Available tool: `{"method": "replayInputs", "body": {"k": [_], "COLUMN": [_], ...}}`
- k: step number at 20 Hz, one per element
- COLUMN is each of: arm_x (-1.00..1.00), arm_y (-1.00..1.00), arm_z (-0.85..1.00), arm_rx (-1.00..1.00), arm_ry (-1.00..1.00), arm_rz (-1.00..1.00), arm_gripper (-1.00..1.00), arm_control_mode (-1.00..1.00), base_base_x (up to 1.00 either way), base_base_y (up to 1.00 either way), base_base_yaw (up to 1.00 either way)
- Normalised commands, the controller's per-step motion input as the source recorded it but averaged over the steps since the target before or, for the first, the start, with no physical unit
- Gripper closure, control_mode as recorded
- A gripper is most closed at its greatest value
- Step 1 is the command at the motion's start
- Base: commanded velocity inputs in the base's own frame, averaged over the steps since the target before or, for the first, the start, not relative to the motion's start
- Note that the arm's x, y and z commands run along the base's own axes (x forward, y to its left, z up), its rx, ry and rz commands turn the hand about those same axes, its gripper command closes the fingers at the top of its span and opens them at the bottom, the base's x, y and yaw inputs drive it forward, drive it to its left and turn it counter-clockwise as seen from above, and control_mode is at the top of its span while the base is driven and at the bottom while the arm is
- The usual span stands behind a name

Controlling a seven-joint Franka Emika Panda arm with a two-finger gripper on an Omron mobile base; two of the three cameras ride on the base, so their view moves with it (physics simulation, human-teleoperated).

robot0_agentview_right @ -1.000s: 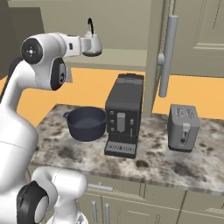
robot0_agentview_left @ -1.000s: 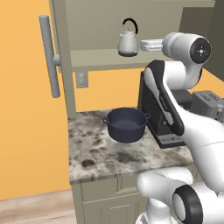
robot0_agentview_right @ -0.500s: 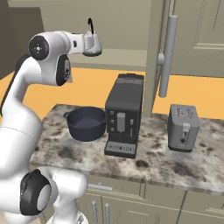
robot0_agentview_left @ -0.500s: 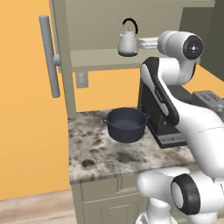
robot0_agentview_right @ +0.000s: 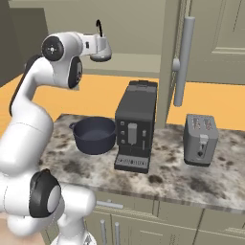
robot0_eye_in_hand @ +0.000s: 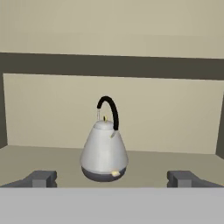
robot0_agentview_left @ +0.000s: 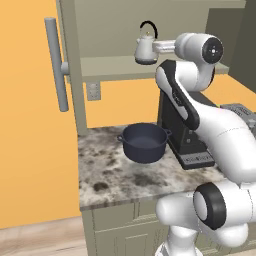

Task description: Pick the kettle from the cabinet and place it on a stove burner. Then pick the pot from the counter and place it on another stove burner. Finally, turn both burners on.

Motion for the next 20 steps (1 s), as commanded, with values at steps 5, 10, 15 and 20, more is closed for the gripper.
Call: {"method": "replayInputs", "body": {"k": [5,10,15,20], "arm_x": [0.37,0.37,0.35,0.35], "arm_y": [0.0,-0.03,-0.04,-0.04], "arm_z": [0.0,0.0,0.0,0.0], "arm_rx": [0.0,0.0,0.0,0.0], "arm_ry": [0.0,0.0,0.0,0.0], "arm_rz": [0.06,0.05,0.05,0.04], "arm_gripper": [-1.0,-1.0,-1.0,-1.0], "arm_control_mode": [-1.0,-1.0,-1.0,-1.0], "base_base_x": [0.0,0.0,0.0,0.0], "base_base_y": [0.0,0.0,0.0,0.0], "base_base_yaw": [0.0,0.0,0.0,0.0]}}
